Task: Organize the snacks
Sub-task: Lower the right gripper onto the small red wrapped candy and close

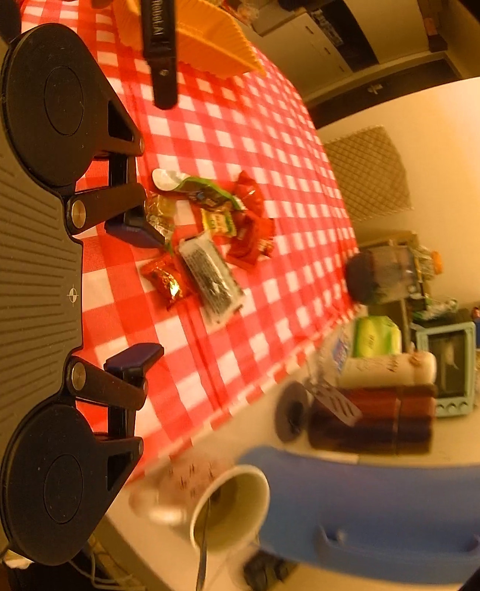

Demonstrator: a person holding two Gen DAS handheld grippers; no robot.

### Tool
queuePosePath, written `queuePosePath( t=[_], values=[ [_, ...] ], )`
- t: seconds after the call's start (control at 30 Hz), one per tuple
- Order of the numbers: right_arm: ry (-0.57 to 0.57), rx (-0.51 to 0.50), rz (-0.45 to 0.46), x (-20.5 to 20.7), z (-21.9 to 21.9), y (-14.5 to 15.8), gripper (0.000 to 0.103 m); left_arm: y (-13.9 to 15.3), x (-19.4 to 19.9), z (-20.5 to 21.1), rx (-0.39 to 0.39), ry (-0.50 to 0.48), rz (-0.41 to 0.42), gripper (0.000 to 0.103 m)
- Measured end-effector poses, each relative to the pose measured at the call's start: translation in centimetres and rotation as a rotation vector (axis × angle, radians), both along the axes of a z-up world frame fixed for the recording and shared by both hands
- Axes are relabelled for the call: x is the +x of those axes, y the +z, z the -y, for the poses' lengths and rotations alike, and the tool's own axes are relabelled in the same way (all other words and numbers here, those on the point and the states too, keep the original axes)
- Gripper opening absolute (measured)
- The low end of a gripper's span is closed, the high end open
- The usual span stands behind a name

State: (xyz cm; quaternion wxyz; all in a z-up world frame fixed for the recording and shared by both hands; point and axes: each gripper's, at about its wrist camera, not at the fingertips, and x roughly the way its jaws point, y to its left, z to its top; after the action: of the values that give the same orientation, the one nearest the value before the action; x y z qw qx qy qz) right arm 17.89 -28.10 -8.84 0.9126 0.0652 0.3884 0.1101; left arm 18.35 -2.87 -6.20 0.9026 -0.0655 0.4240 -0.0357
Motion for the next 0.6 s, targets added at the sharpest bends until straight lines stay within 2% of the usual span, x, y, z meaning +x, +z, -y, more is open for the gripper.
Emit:
queuePosePath(
  t=[0.13,0.3,0.43,0.57,0.6],
  values=[
    [-0.019,0.007,-0.005,2.0,-0.9,-2.0,0.054,-0.9,1.7,-0.4,0.001,-0.005,-0.006,0.086],
    [-0.055,0.033,-0.035,4.1,-1.8,-3.6,0.04,-1.7,3.2,-0.8,-0.005,-0.005,-0.007,0.086],
    [-0.065,0.0,-0.013,4.7,-2.7,-4.1,0.039,-2.2,4.0,-1.0,-0.019,-0.009,-0.01,0.086],
    [-0.045,-0.072,0.007,4.9,-3.3,-4.2,0.025,-2.8,4.8,-0.4,-0.021,-0.036,-0.018,0.086],
    [-0.037,-0.08,0.009,4.8,-3.2,-4.2,0.024,-3.0,4.9,-0.2,-0.024,-0.046,-0.018,0.086]
  ],
)
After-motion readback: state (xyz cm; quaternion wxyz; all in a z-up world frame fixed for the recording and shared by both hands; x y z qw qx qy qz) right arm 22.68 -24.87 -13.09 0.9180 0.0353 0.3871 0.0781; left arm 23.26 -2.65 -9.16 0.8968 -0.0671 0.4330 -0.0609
